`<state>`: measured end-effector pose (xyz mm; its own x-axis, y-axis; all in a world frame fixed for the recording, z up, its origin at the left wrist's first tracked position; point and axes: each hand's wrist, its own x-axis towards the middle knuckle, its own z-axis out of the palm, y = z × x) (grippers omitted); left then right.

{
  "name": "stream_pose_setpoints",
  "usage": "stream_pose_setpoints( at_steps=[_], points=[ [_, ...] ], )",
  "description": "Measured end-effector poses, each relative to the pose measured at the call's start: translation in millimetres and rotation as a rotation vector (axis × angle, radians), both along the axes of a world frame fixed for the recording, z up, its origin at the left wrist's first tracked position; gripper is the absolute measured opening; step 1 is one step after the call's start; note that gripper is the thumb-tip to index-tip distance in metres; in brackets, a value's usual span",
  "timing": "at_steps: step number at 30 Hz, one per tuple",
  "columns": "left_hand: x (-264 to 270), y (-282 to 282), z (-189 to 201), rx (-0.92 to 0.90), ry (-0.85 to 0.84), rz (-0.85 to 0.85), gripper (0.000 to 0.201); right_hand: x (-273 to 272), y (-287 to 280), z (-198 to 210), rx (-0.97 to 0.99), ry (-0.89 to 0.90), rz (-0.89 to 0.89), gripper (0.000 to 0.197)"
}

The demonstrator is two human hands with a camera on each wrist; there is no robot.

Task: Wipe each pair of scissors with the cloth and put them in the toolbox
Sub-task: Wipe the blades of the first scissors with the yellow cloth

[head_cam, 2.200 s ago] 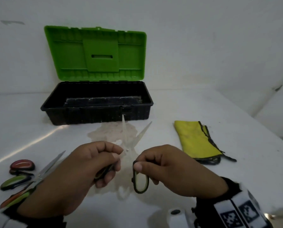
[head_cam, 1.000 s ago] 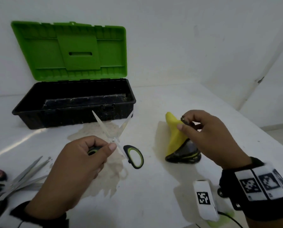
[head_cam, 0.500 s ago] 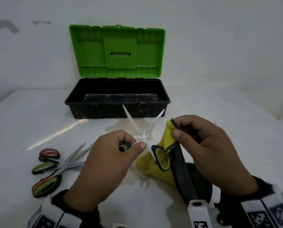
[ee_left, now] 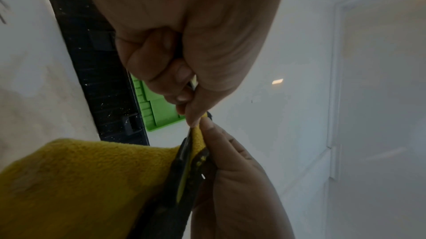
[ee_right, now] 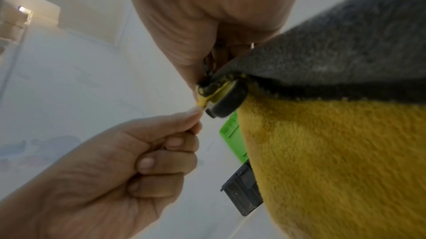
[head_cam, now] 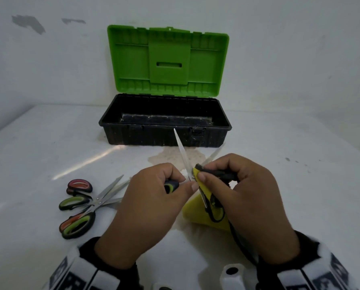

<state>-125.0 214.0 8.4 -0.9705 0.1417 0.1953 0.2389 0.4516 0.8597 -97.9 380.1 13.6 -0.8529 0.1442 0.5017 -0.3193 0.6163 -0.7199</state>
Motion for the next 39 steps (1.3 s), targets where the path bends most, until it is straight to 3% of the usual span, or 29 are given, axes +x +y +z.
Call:
stream_pose_setpoints(
  at_steps=[5, 27, 39],
  points=[
    [-1, 0, -1, 0.007, 0.015, 0.005, 0.027, -7, -3, 0, 0.001, 0.013, -0.118, 0.012],
    [-8, -7, -2, 0.041, 0.005, -0.044, 0.025, -14, -2, 5, -0.061, -0.068, -0.087, 0.016],
    [-10, -12, 1, 0.062, 0.011, -0.08, 0.023, -19, 9, 12, -0.219, -0.081, -0.096, 0.016]
  ],
)
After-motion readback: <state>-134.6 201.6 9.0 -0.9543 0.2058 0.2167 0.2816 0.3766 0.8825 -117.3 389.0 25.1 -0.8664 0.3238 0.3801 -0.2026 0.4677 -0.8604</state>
